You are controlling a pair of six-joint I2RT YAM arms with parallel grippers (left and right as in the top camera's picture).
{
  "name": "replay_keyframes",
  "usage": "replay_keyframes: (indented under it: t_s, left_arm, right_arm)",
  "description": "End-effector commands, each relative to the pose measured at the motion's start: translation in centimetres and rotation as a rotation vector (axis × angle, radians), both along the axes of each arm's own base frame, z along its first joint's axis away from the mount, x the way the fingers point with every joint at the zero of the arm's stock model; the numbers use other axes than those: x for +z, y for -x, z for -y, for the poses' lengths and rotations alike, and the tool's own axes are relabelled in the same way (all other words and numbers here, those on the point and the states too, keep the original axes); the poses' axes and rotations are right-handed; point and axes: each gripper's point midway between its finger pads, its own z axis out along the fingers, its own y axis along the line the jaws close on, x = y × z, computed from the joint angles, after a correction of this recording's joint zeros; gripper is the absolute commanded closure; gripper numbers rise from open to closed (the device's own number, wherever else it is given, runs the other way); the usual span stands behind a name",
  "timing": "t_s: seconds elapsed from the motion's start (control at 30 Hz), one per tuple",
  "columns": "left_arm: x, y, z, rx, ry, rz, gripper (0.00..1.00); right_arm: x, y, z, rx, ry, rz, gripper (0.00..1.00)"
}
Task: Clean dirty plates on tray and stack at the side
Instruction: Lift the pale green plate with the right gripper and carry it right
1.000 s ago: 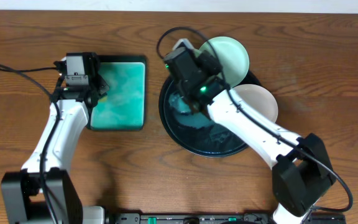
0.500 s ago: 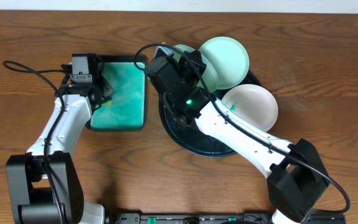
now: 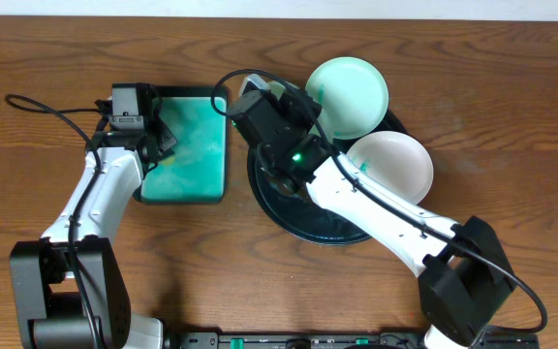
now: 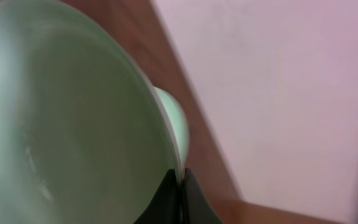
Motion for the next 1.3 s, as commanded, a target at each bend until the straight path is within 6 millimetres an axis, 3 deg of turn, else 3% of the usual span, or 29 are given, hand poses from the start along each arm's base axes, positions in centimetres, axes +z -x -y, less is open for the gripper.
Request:
replay_keyframes:
  t_s: [0.0,0.07,0.17,0.4,0.57,0.67,0.77,0.87,0.93,1.1,1.27]
  left_arm:
    - [-0.4,0.3,0.0,0.007,0.006,-0.010,0.93]
    - [-0.5,0.4,0.0,0.007,0.006,-0.013,0.93]
    - [-0.4,0.3,0.0,0.007,0.006,-0.009,0.93]
    - [-0.3,0.1,0.0,0.007,0.006,-0.002,0.93]
    - [-0.3,0.1,0.0,0.007,0.006,-0.001,0.93]
    - [-0.3,0.1,0.0,0.007,0.006,-0.001,0.93]
    - [-0.3,0.1,0.0,0.007,0.006,-0.001,0.93]
    - [-0.3,0.1,0.0,0.007,0.006,-0.001,0.93]
    - [-0.3,0.1,0.0,0.007,0.006,-0.001,0.93]
    - [-0.3,0.1,0.0,0.007,0.006,-0.001,0.93]
    - [-0.3,0.1,0.0,0.007,0.006,-0.001,0.93]
  right_arm:
    - [0.8,-0.6,0.1,-0.034,-0.212,-0.006,0.99]
    - [2.3,-1.4,1.9,-0.126,-0.188,0.088,0.99]
    - [2.7,-2.0,2.7,-0.151,-0.202,0.112,0.99]
    - [0.1,-3.1,5.2,-0.222,-0.369,-0.001,0.99]
    - [-2.4,-2.7,5.3,-0.200,-0.622,-0.228,0.99]
    - [-1.6,-2.4,5.5,-0.169,-0.814,-0.336,0.99]
    - [0.7,-2.5,6.8,-0.143,-0.997,-0.388,0.99]
    - [2.4,-3.3,10.2,-0.194,-1.122,-0.375,0.99]
    - [2.5,-4.1,13.4,-0.290,-1.172,-0.341,0.99]
    - [0.8,-5.0,22.2,-0.556,-1.292,-0.288,0.99]
    - [-0.9,-5.1,28.0,-0.639,-1.408,-0.309,0.99]
